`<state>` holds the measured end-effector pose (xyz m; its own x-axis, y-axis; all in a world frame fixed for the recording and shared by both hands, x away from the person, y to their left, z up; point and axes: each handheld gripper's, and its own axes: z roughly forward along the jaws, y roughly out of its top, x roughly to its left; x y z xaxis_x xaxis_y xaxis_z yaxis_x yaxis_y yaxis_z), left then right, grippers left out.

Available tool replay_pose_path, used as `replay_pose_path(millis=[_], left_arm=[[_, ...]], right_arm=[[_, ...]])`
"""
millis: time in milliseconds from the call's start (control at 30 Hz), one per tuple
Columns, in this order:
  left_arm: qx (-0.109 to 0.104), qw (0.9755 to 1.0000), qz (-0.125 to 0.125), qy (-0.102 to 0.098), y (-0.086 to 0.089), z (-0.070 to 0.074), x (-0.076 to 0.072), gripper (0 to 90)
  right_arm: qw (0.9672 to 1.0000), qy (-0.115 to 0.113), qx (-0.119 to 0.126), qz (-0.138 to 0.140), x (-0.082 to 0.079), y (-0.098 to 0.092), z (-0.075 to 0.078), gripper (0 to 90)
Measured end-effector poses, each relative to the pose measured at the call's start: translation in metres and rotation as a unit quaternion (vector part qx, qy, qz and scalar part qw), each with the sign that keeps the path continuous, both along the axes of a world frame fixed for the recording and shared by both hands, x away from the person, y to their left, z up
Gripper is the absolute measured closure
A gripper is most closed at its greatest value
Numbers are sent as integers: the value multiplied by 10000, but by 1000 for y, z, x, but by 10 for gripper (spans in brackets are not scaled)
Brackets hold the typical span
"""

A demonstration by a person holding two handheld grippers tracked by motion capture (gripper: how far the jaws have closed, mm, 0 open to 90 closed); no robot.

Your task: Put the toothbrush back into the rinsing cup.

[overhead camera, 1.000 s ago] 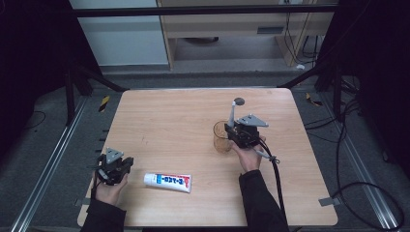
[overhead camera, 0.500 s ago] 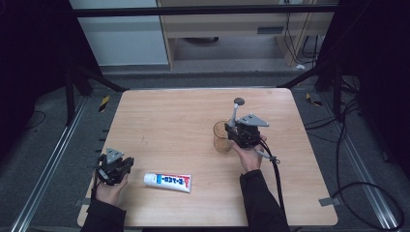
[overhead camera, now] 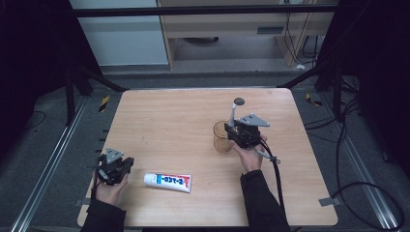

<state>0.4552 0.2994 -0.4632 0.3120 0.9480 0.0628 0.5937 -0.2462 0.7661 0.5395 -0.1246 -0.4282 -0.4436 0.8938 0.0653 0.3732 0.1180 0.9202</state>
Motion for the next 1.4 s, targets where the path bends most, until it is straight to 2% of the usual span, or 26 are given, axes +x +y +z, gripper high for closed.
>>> replay_pose_path(millis=[200,667,833,1000,1167,1400], left_arm=[[0,10000,-3,0,0,0,0,830],[-6,10000,-1,-13,0,0,0,830],[-8,10000,-2,-25,0,1,-1,829],[-17,10000,1,-46,0,2,-1,829],[-17,10000,-14,-49,0,2,-1,831],[-56,10000,-49,-39,-1,3,-3,848]], right_arm=[[10000,-28,8,0,0,0,0,575],[9999,-73,35,59,-3,0,3,441],[9999,-51,10,107,-6,1,4,366],[9999,-43,-30,153,-12,-1,9,303],[9999,9,-51,155,-23,-10,14,284],[9994,58,-254,208,-42,-27,19,277]])
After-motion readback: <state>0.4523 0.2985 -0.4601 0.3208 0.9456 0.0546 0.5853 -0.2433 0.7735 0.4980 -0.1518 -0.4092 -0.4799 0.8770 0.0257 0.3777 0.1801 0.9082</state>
